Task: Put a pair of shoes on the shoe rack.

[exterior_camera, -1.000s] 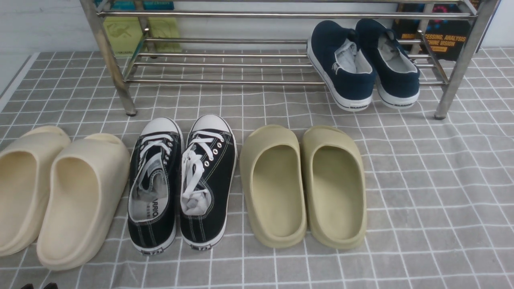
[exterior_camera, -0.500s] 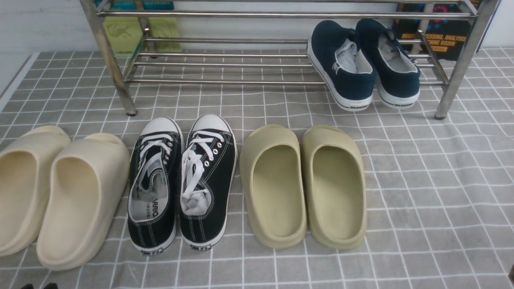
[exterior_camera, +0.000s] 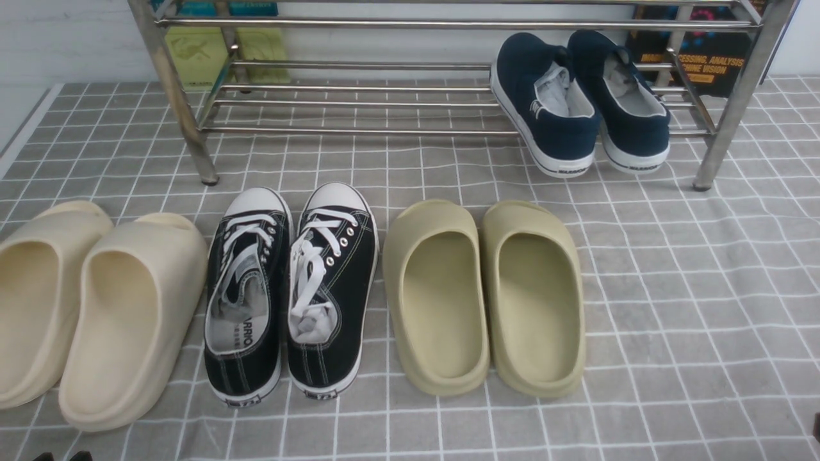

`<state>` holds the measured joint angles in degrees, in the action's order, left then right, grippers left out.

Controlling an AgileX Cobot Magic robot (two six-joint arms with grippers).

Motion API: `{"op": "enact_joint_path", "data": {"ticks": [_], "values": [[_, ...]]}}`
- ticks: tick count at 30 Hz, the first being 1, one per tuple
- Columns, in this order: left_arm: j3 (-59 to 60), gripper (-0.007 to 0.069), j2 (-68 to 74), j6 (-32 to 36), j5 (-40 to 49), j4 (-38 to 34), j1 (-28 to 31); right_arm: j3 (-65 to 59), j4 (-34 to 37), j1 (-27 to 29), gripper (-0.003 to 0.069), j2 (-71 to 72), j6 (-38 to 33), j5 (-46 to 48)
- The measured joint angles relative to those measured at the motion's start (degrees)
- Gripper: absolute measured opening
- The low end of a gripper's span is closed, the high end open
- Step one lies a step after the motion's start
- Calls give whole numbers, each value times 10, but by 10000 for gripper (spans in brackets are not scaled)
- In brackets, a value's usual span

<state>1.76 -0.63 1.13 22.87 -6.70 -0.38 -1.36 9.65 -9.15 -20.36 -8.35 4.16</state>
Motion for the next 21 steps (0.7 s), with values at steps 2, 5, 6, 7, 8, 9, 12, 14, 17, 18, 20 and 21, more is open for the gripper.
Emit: {"op": "enact_joint_path", "data": {"ticks": [2,5,6,7,8,9,12,14,17,18,20,21], "values": [[0,239,0,0,0,0,0,0,-27,0,14,73,0,47],[0,239,0,0,0,0,0,-1,-52,6,14,160,1,113],[0,239,0,0,0,0,0,0,-55,10,12,185,1,137],[0,239,0,0,0,0,0,0,-55,12,11,192,1,145],[0,239,0,0,0,0,0,1,-56,19,8,206,3,164],[0,239,0,0,0,-1,0,1,-56,20,7,206,4,166],[0,239,0,0,0,0,0,3,-56,38,7,209,6,173],[0,239,0,0,0,0,0,3,-54,45,7,209,6,176],[0,239,0,0,0,0,0,4,-50,53,7,209,6,177],[0,239,0,0,0,0,0,4,-49,55,7,209,6,177],[0,239,0,0,0,0,0,4,-48,57,7,209,6,177],[0,239,0,0,0,0,0,4,-48,57,7,209,6,177]]}}
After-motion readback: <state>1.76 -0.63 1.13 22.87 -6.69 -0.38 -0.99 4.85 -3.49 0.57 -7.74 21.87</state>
